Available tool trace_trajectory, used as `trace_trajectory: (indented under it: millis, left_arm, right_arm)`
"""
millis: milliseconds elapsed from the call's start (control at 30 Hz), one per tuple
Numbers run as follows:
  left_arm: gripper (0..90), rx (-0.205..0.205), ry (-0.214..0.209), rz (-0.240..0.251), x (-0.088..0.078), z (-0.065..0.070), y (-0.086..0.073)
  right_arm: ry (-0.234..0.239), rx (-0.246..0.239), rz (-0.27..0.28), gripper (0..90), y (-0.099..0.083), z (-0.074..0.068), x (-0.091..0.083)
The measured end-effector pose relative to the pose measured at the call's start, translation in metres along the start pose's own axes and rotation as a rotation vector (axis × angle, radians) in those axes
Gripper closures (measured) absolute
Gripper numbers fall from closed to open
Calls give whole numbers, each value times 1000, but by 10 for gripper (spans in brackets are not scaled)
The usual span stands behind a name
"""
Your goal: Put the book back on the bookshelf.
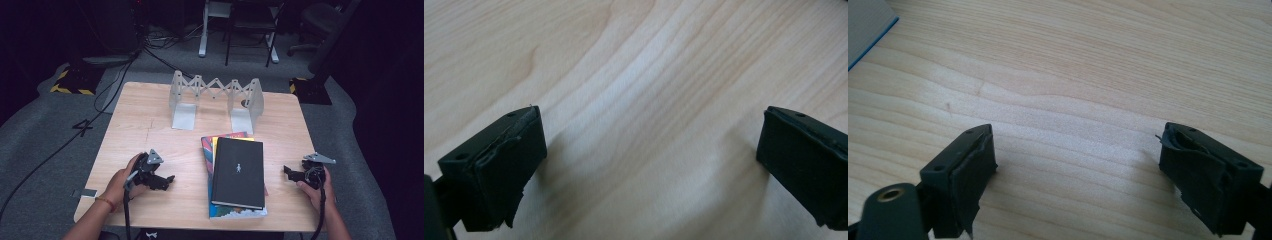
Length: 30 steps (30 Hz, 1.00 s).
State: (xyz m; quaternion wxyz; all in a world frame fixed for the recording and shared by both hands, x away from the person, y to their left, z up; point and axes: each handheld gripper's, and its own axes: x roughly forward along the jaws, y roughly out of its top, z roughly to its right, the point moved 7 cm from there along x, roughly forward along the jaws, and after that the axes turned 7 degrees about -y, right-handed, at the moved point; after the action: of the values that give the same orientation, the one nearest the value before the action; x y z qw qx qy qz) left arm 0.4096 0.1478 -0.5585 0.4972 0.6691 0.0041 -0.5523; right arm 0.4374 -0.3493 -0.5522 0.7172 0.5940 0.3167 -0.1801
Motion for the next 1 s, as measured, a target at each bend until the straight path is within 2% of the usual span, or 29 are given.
trace_trajectory:
  millis: [133, 233, 400, 767, 867, 967, 1000]
  left_arm:
    - [0, -5, 5, 4, 4, -1, 5]
    - [0, -5, 3, 1, 4, -1, 4]
    - [0, 4, -8, -2, 2, 2, 2]
    - [2, 60, -54, -6, 2, 11, 0]
    - [3, 70, -64, -17, 2, 14, 0]
    - [19, 70, -64, -22, 1, 15, 0]
    - [19, 73, -66, -26, 1, 15, 1]
  right_arm:
    - [43, -38, 6, 153, -4, -3, -4]
    - [54, -48, 8, 153, -6, -4, -7]
    - [48, -46, 6, 155, -6, -5, -8]
    - [52, -50, 9, 155, -7, -5, -9]
    - [64, -78, -4, 160, -7, -6, -10]
    - [50, -132, -15, 203, -5, -9, -16]
    - [50, -132, -15, 203, -5, -9, -16]
